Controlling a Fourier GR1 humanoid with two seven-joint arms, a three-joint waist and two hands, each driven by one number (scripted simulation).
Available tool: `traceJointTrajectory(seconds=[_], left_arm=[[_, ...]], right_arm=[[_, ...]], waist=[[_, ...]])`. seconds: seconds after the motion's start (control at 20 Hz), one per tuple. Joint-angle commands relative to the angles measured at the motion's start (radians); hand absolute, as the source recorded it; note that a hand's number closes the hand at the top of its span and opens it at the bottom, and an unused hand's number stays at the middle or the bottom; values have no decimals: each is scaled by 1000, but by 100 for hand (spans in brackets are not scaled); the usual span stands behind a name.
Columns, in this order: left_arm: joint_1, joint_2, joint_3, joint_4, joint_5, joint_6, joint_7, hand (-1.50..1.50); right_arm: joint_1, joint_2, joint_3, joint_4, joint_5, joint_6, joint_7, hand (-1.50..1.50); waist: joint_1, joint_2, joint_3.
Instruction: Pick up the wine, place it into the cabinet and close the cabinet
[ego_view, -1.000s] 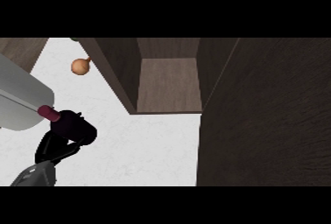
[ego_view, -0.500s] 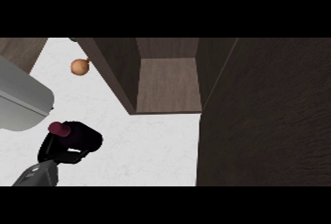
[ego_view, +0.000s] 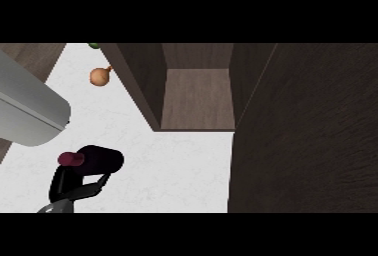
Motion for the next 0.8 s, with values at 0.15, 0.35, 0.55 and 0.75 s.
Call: traceJointTrajectory(seconds=[0.15, 0.35, 0.55, 0.75], left_arm=[[200, -128, -85, -115, -24, -90, -117, 150], [252, -136, -125, -241, 5, -169, -65, 150], [279, -158, -146, -460, 64, -125, 59, 150], [433, -202, -220, -754, 105, -99, 228, 150]], right_arm=[[26, -2, -18, 10, 0, 14, -38, -150], [24, -3, -35, -6, -6, 0, -21, -150], [23, -23, -69, 28, -54, 28, -31, -150], [70, 6, -15, -38, -24, 18, -18, -150]], waist=[[6, 6, -13], [12, 4, -13], [7, 5, -12], [10, 3, -12]])
